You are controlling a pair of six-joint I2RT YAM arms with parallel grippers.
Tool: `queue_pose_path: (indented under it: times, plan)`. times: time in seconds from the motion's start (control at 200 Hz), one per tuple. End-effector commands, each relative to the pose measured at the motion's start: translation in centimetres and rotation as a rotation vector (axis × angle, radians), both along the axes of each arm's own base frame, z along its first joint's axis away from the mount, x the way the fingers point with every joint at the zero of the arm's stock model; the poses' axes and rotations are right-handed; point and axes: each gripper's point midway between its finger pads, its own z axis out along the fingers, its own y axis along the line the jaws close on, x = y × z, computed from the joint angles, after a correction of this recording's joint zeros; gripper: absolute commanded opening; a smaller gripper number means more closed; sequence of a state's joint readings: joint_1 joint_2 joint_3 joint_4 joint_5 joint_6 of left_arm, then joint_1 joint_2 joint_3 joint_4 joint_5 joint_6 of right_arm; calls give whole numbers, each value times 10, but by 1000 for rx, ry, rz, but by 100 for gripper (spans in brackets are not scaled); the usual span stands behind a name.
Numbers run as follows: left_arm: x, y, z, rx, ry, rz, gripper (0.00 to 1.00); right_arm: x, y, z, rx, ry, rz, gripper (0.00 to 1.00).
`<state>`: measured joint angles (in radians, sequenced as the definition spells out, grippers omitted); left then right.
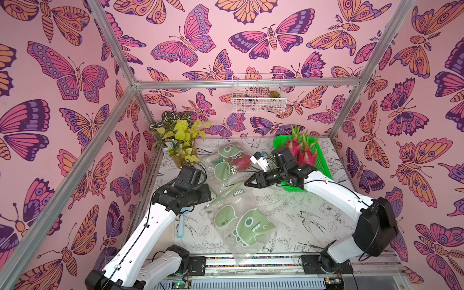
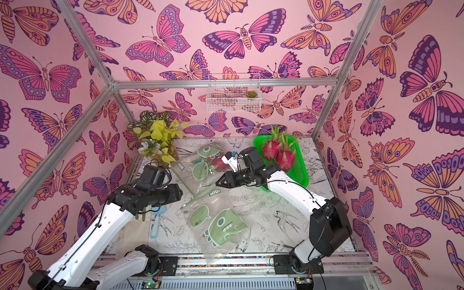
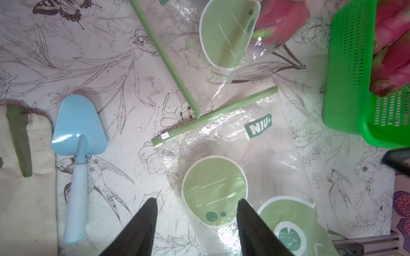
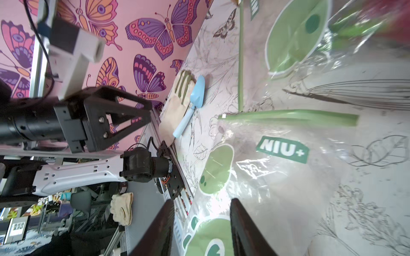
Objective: Open the zip-top bag and take out the dragon fruit
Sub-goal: Pick up the zipper food storage bag at the center of the board.
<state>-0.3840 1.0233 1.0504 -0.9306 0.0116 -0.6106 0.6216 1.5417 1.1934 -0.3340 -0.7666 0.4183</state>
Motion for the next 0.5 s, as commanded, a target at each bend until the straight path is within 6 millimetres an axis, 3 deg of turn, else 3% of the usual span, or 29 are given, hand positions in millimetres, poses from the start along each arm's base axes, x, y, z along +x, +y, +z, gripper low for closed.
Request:
queue_pose_path:
  times: [0.0,0.115,0.235,0.496]
  plan:
    - [16,-9,-11,-55,-21,-8,58,-6,6,-42,-59,43,19,42]
    - [34,-16,-21,-114,-44,9,58,-10,8,-79,-116,85,25,39]
    - [55,-17,-35,-171,-71,54,62,-5,7,-105,-154,89,6,37]
    - [88,3,-73,-192,-106,195,75,10,4,-135,-195,51,-60,32]
